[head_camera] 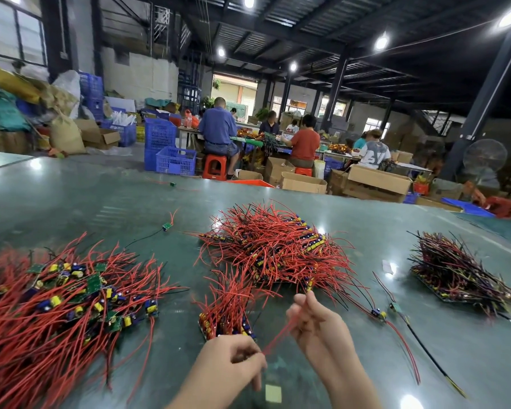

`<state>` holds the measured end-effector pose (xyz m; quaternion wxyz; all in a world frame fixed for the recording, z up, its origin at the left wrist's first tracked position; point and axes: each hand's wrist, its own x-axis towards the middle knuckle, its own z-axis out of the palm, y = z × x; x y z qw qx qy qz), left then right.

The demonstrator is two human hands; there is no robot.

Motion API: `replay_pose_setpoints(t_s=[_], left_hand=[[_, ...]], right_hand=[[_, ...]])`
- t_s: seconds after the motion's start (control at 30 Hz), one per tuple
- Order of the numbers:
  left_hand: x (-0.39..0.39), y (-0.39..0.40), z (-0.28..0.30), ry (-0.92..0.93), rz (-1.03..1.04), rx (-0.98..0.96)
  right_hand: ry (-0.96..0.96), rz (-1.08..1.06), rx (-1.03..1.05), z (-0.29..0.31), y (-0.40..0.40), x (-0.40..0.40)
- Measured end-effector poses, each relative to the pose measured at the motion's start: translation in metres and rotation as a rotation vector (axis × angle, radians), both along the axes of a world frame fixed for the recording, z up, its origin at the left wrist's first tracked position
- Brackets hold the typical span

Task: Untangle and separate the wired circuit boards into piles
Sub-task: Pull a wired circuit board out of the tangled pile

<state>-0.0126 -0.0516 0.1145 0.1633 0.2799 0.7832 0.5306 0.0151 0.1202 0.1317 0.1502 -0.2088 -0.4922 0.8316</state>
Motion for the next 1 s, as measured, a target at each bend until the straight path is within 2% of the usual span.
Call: replay_pose_setpoints(t_s=[0.07,0.2,0.27,0.37,0.4,0.47,0.53,0.63,0.73,0.8,0.87,0.93,1.0], left_hand=[[-0.003,-0.001,0.007,-0.203,-0.133,0.117],[-0.010,-0.005,0.008,-0.255,-0.201,0.151],[-0.012,-0.008,0.008,-0.212,-0.182,0.151],[-0.014,-0.011,0.005,-0.016,-0.165,0.053],[-0.014,-0.011,0.002,0.053,-0.150,0.012],[-0.016,-0.012,0.000,0.117,-0.108,-0.039],[-0.020,-0.014,0.002,0.020,-0.102,-0.007],[-0.026,-0.020,0.011,-0.166,-0.176,0.049],[-0.030,-0.026,0.017,-0.189,-0.193,0.043],[-0.037,-0.033,0.015,-0.124,0.010,0.019],[-0.047,-0.046,0.013,0.161,0.347,-0.121],[-0.057,-0.064,0.012,0.481,0.666,-0.387],[-0.068,-0.078,0.008,0.679,0.814,-0.534]], right_hand=[[-0.031,0.030,-0.120,0.000,0.007,0.002],[-0.001,-0.027,0.208,-0.003,0.010,0.001],[0.019,-0.018,0.191,-0.001,0.009,0.002],[0.011,0.018,-0.015,-0.001,0.007,0.001],[0.006,0.017,-0.025,-0.003,0.007,0.000],[-0.002,-0.001,0.113,-0.007,0.007,0.000],[-0.004,0.002,0.205,-0.006,0.006,0.000],[-0.001,0.048,0.106,-0.005,0.001,-0.003],[-0.012,0.111,0.139,-0.006,-0.002,-0.005],[-0.028,0.151,0.230,-0.007,-0.004,-0.005],[-0.050,0.139,0.230,-0.010,-0.004,-0.006],[-0.060,0.095,0.179,-0.012,-0.002,-0.006],[-0.059,0.065,0.153,-0.011,-0.002,-0.006]])
